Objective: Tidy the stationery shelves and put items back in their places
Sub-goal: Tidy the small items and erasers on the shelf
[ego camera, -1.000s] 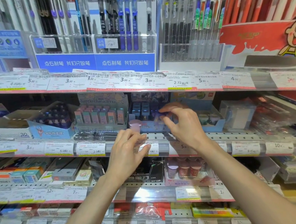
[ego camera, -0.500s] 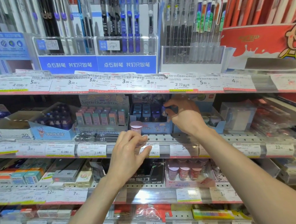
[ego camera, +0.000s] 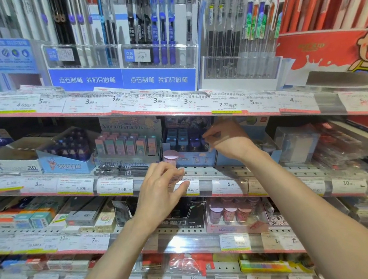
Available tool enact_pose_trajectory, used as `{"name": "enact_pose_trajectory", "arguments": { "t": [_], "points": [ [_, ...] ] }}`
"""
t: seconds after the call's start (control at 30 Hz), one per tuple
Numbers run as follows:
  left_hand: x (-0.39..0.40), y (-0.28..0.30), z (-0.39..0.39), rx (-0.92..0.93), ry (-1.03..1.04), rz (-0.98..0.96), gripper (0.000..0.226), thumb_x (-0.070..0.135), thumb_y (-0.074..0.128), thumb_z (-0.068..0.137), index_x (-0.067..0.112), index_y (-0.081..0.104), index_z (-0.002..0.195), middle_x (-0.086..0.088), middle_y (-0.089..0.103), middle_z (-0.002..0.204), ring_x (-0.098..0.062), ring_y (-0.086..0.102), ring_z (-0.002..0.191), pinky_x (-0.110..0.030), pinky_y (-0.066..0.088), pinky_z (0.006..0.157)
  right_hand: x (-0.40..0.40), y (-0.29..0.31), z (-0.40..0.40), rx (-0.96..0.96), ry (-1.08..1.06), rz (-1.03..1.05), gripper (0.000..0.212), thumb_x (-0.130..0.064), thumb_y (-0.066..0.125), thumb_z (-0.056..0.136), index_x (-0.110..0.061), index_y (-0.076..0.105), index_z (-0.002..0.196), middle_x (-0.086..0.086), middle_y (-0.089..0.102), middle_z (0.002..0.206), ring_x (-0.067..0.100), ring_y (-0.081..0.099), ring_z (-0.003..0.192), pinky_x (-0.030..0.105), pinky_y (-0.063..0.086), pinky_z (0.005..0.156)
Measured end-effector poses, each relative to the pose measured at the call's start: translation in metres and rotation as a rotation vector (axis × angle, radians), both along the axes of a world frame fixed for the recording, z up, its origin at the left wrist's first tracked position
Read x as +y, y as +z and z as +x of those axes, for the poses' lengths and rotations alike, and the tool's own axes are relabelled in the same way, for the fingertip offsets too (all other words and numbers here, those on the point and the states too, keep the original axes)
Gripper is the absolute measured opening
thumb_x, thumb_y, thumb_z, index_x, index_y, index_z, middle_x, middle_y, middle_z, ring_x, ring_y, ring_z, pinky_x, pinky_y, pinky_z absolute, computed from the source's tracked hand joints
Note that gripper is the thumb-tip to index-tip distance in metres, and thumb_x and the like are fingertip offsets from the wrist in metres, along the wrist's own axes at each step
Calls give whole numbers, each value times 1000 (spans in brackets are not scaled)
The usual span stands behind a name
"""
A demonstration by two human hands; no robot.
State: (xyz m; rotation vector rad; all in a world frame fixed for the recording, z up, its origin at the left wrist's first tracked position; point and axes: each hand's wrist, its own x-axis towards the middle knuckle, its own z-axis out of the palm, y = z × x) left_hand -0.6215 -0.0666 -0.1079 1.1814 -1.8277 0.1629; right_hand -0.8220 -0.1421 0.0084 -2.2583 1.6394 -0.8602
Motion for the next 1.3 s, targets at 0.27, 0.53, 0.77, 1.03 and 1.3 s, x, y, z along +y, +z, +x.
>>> {"name": "enact_pose_trajectory", "arguments": {
  "t": [0.27,0.53,0.77,1.03,1.3],
  "points": [
    [0,0,0,9,4,1,32,37,73,81,15,71,104,7,60,99,-15,51,95,-26,46,82,-1,-8,-5,-99,11,-24,19,-17,59,94,-22,77,88,0,77,89,16,71,84,35,56,91],
    [2,1,-1,3,1,-11,30,34,75,81,14,71,104,7,60,98,-15,51,94,-27,46,81,9,-17,-11,32,48,-146,24,-17,54,93,-14,78,90,2,75,104,24,66,97,36,52,92],
    [2,1,-2,8,8,-24,29,32,77,80,14,72,102,7,60,98,-15,51,94,-28,47,81,12,-32,-17,91,50,-235,22,-19,57,92,-17,78,95,-2,73,110,23,58,109,34,44,99],
    [7,5,-1,11,-12,4,27,28,73,85,15,72,109,10,59,100,-9,49,98,-20,41,87,23,-32,-13,61,25,-187,31,-26,54,97,-18,65,125,1,59,131,19,48,125,25,37,96],
    [17,13,11,189,-15,25,9,22,69,89,19,72,97,13,60,99,-7,54,99,-21,44,83,41,-29,3,11,1,-320,27,-24,57,92,-22,69,116,-2,67,115,19,60,106,34,49,89]
  ]
}}
